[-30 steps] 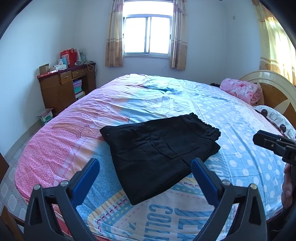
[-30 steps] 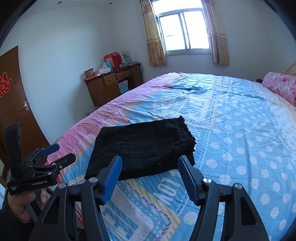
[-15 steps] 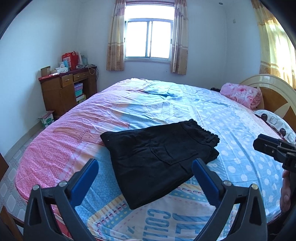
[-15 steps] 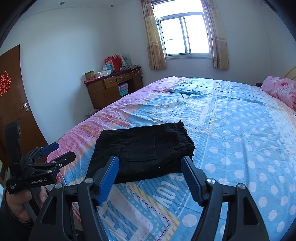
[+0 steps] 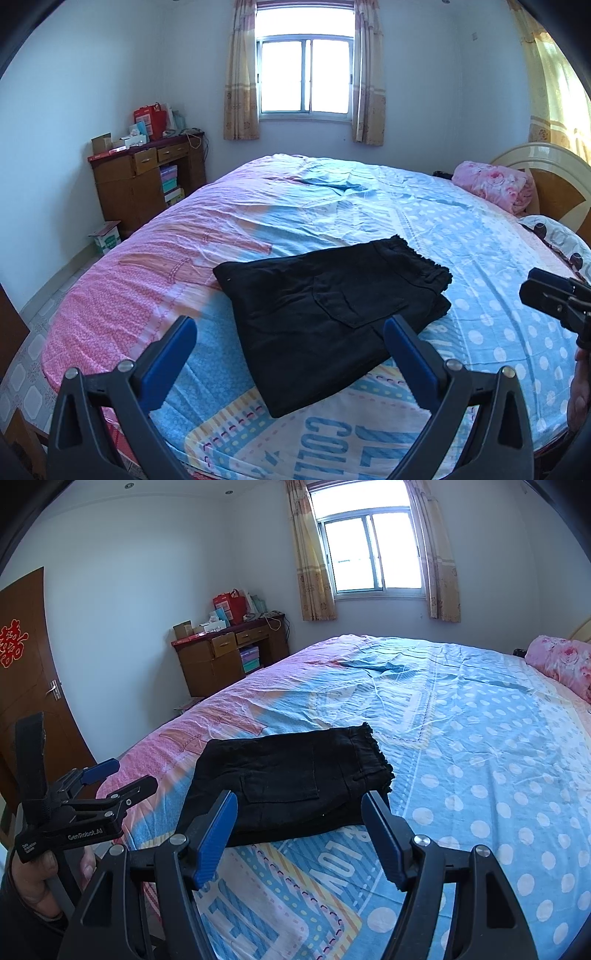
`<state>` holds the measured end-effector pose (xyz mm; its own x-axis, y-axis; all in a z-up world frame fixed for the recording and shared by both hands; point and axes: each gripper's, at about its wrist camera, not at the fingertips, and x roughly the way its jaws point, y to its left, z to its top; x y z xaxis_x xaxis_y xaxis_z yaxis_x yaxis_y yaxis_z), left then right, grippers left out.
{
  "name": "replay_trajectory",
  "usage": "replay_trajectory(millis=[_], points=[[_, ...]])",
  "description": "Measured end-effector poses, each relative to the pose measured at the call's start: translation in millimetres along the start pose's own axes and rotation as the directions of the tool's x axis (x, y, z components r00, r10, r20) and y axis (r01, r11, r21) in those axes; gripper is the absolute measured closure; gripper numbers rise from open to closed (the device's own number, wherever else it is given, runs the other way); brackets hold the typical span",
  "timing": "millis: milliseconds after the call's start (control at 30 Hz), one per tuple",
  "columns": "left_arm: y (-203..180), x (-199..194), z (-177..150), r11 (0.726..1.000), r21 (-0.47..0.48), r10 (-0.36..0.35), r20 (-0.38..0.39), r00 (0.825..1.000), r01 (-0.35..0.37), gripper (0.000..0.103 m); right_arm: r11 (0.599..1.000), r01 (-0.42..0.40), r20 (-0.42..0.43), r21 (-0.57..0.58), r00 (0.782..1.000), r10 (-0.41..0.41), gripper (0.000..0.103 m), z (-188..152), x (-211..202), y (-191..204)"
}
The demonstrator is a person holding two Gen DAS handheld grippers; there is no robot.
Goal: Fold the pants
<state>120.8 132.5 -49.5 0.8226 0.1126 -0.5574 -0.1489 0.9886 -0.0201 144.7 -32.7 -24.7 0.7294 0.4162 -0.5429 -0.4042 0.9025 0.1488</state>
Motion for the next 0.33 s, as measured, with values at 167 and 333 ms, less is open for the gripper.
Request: replay_trajectory(millis=[167,333], points=[[-2.5,-2.3,-4.5,1.0,0.017,-0.018,0.018,1.0,0.018,0.0,1.0,0.001,-0.008,0.0,1.0,-0.001,0.032,-2.6,0.8,1.3],[-3.3,-1.8,-6.1,0.999,0.023,-0.034,0.02,0.999,0.033,0.0,1.0,-0.002,-0.017,0.0,1.0,0.002,0.032,-5.9,1.4,2.7]])
